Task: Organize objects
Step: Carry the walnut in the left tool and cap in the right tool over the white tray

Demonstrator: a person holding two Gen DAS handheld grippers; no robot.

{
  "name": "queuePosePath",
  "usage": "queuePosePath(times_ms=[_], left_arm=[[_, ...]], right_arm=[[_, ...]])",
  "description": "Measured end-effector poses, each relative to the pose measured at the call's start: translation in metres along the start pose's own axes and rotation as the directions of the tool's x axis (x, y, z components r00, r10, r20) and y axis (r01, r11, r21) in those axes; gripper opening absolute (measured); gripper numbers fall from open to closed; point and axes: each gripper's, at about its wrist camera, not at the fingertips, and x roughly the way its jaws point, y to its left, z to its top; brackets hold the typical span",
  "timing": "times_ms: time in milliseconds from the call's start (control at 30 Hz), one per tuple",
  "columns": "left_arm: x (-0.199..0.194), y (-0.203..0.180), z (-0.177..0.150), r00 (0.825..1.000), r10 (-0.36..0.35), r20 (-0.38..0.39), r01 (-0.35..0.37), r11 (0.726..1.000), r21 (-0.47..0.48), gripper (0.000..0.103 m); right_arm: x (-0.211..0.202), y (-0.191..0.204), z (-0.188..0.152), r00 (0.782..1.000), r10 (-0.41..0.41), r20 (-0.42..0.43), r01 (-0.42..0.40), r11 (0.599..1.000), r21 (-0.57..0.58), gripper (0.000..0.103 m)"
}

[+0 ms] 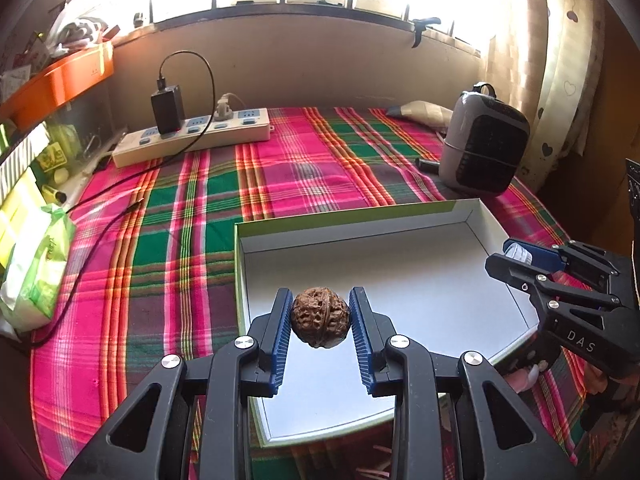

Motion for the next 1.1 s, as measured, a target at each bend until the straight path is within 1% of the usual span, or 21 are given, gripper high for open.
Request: queuePosePath(times_ms=[233, 500, 667, 1000, 1100], left_arm=[[0.018, 0.007, 0.010, 1.000, 0.014, -0.023, -0.014, 1.000, -0.011, 0.027], [0.041, 0.011, 0.018, 0.997, 0.025, -0.074, -0.026, 1.000, -0.013, 0.027], [0.047, 0.009, 0.022, 0.997, 0.017, -0.082, -0.017, 1.000, -0.001, 0.027], [0.053, 0.005, 0.022, 0.996, 0.012, -0.088, -0.010, 1.000, 0.023, 0.027], [0.055, 0.003, 0.021, 0.996, 0.025, -0.089, -0.021, 0.999, 0.036, 0.027]], right_arm=[[0.022, -0.005, 0.011, 0.999, -0.015, -0.035, 0.015, 1.000, -0.004, 0.032], [0.037, -0.011, 0.018, 0.997, -0.031, -0.069, 0.030, 1.000, -0.004, 0.032], [0.044, -0.013, 0.018, 0.996, -0.037, -0.087, 0.037, 0.999, -0.001, 0.032], [0.047, -0.008, 0.020, 0.993, -0.061, -0.096, 0.059, 0.998, -0.025, 0.032], [0.048, -0.008, 0.020, 0.993, -0.066, -0.098, 0.064, 0.998, -0.028, 0.032]])
